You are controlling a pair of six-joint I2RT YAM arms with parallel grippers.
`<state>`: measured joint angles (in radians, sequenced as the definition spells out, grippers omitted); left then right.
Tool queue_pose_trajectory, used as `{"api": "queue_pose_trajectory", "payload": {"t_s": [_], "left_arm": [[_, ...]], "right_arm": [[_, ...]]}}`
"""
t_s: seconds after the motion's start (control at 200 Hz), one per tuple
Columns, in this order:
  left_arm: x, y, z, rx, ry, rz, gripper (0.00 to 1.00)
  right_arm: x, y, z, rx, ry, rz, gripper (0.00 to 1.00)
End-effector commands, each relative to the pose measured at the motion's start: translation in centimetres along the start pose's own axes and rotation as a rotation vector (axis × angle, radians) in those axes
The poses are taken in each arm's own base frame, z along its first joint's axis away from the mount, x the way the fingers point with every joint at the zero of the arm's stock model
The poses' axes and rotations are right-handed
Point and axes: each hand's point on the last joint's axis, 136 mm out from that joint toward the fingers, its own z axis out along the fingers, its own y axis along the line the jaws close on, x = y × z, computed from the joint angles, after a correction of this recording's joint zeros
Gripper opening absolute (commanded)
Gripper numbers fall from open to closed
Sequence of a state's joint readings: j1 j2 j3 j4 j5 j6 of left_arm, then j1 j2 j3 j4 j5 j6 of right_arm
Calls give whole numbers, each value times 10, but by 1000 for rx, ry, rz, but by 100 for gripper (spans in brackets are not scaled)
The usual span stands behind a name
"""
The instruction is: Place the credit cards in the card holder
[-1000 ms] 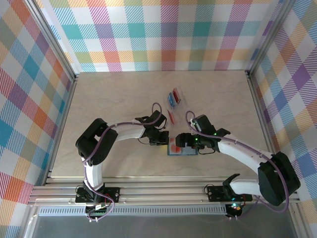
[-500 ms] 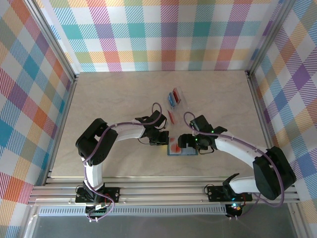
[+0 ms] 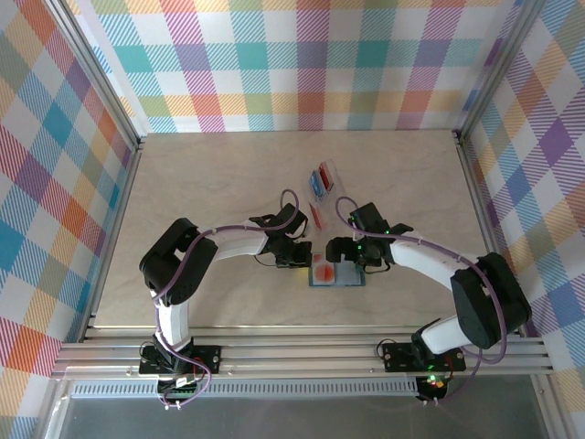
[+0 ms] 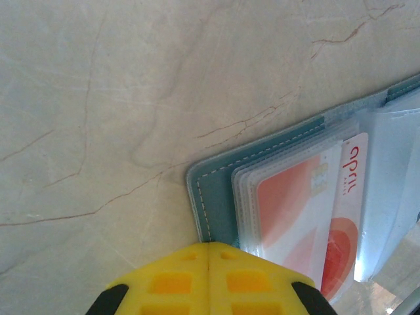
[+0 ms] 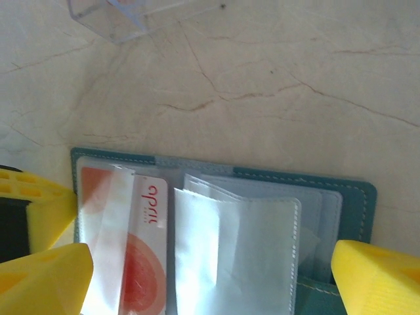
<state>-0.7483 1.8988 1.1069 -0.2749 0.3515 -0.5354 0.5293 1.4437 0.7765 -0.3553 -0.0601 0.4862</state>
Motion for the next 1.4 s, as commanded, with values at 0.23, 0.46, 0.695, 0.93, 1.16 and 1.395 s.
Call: {"api": "queue_pose_trajectory", "payload": {"t_s": [0.23,0.46,0.695,0.93,1.16,1.395], "left_arm": [[45,45,34,-140,137,-54,6],[45,45,32,-141,132,-53,6],[45,44,31,-137,130,-51,6],[44,45,30,-147,127,-50,6],[45,47,35,-146,138,-58,6],[43,45,32,-107,139,-81,6]], "right_arm": [[-14,19,7,-97,-28,-33,93],[-12,6,14,-35,-13,-15,93],[-9,17,13,-103,0,-18,92],[-2,39,3,-238,19,-17,89],[7,59,-11,-369,37,-16,87],[14,76,-11,-475,76,-2,86]]}}
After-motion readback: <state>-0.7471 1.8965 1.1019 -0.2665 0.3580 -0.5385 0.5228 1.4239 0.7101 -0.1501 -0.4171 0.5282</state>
